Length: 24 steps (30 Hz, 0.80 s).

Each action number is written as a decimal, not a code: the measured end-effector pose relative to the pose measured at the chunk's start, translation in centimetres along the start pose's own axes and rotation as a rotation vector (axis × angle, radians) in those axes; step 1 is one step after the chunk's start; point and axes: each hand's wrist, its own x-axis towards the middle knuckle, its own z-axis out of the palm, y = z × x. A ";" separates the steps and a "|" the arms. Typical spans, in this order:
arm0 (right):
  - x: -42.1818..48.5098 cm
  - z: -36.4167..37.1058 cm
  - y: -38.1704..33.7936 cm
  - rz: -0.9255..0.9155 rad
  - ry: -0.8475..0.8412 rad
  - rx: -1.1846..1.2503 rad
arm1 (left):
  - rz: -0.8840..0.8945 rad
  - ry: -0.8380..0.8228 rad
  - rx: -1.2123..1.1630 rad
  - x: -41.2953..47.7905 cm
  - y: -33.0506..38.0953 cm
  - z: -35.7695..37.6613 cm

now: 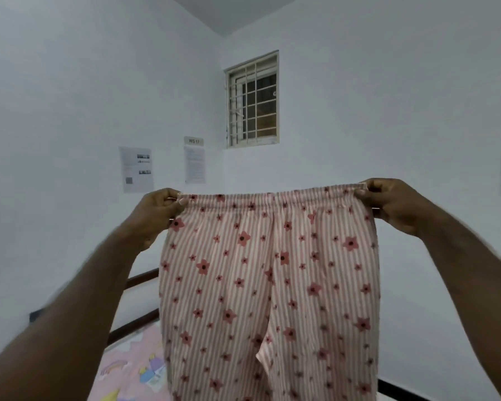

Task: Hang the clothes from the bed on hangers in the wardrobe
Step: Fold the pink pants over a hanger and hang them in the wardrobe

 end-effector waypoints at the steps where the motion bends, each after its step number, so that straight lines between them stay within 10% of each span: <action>1: -0.3 0.5 0.7 0.006 0.004 -0.022 | 0.009 0.014 0.021 -0.2 -0.5 0.6; 4: -2.1 1.5 1.0 -0.125 0.077 -0.159 | 0.106 0.014 -0.013 -1.6 -1.0 1.9; 9: -9.1 3.8 2.9 -0.477 0.711 -0.063 | 0.276 -0.060 -0.414 -7.1 -0.8 1.9; 21: -13.2 10.8 10.3 0.057 0.155 0.390 | 0.017 -0.426 -0.261 -11.8 -7.8 12.4; 24: -14.4 12.4 11.7 0.131 0.149 0.197 | -0.030 -0.415 -0.167 -12.8 -9.3 13.6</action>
